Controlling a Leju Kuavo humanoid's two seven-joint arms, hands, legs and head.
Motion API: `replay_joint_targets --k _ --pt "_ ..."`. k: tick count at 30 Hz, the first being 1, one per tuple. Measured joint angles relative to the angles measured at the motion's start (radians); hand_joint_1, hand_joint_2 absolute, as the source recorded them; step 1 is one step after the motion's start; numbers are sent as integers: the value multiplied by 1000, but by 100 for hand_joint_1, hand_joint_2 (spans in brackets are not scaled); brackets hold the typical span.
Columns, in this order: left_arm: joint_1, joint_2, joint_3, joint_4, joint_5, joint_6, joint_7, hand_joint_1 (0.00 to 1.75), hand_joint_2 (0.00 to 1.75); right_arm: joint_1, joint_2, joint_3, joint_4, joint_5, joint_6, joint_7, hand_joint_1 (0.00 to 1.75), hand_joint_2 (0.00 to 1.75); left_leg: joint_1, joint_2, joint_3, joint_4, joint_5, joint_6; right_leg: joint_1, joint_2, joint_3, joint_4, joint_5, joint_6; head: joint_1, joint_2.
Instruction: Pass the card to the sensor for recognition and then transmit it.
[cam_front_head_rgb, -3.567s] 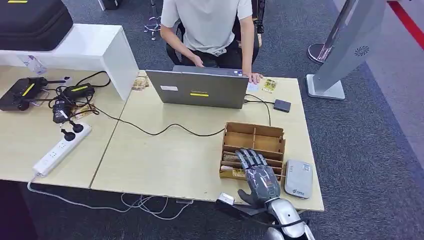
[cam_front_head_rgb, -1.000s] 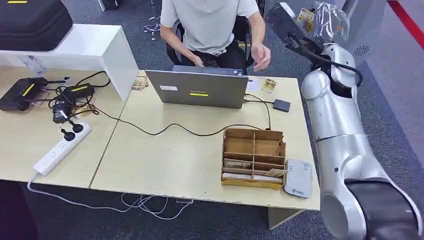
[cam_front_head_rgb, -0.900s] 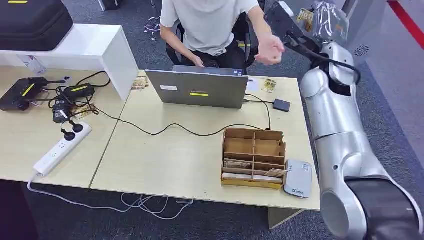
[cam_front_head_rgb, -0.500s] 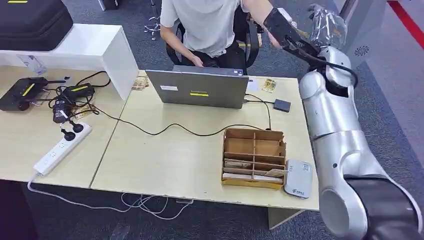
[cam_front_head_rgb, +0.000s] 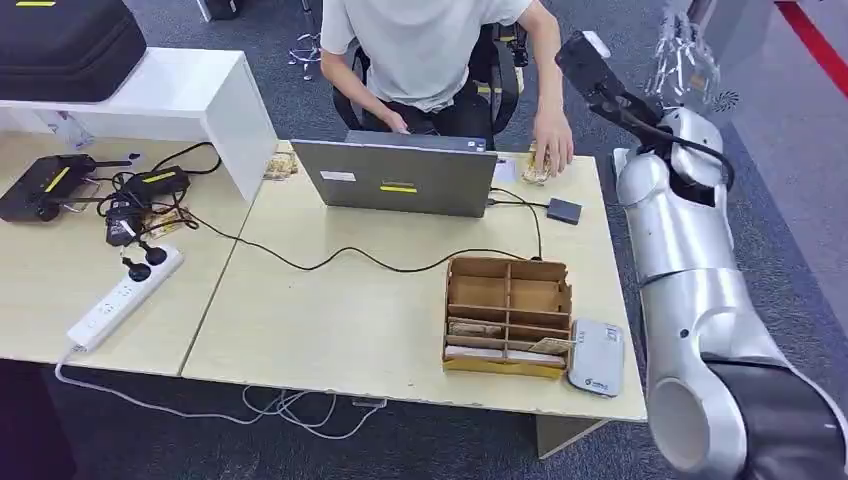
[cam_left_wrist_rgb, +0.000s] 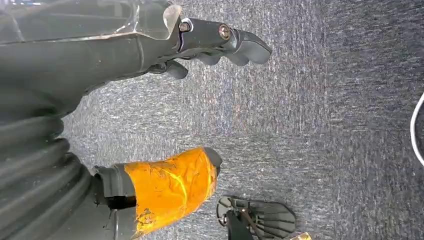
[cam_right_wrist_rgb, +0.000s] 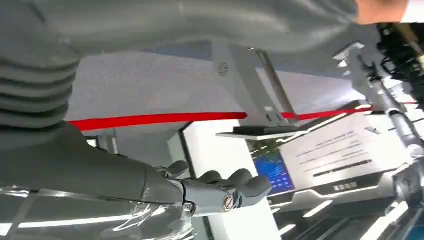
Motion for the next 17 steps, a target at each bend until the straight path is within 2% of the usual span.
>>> replay_joint_targets --k 1,6,8,10,12,15,17 --pt "0 0 0 0 0 0 0 0 175 7 -23 -11 0 -5 -5 2 0 175 0 -2 0 0 0 0 0 -2 1 0 0 0 1 0" --pt "5 0 10 0 23 0 5 0 175 73 -166 -97 0 -49 -47 -2 0 175 0 -5 0 1 0 1 0 -6 4 -4 0 0 0 0" --pt "5 0 16 0 34 -1 16 0 175 136 -241 -168 1 -104 -69 -16 0 175 0 -9 0 1 -1 2 0 -9 7 -6 -1 1 1 0" --pt "8 0 27 0 39 -2 24 0 175 203 -302 -244 7 -135 -90 -61 0 175 0 -13 -1 1 -2 3 0 -13 8 -6 -2 3 2 0" --pt "12 1 32 0 40 -2 26 0 175 251 -339 -294 15 -138 -103 -78 0 175 -1 -9 -1 1 -3 6 -1 -9 6 -5 -2 3 0 0" --pt "4 2 37 0 45 -1 34 0 175 325 -393 -364 24 -167 -114 -37 0 175 -1 -6 2 1 -4 7 0 -6 7 -7 -2 3 0 0" --pt "4 -2 47 0 35 3 39 0 175 412 -430 -456 29 -156 -115 -82 0 175 0 -14 3 1 -4 7 2 -14 12 -8 -5 6 2 0"
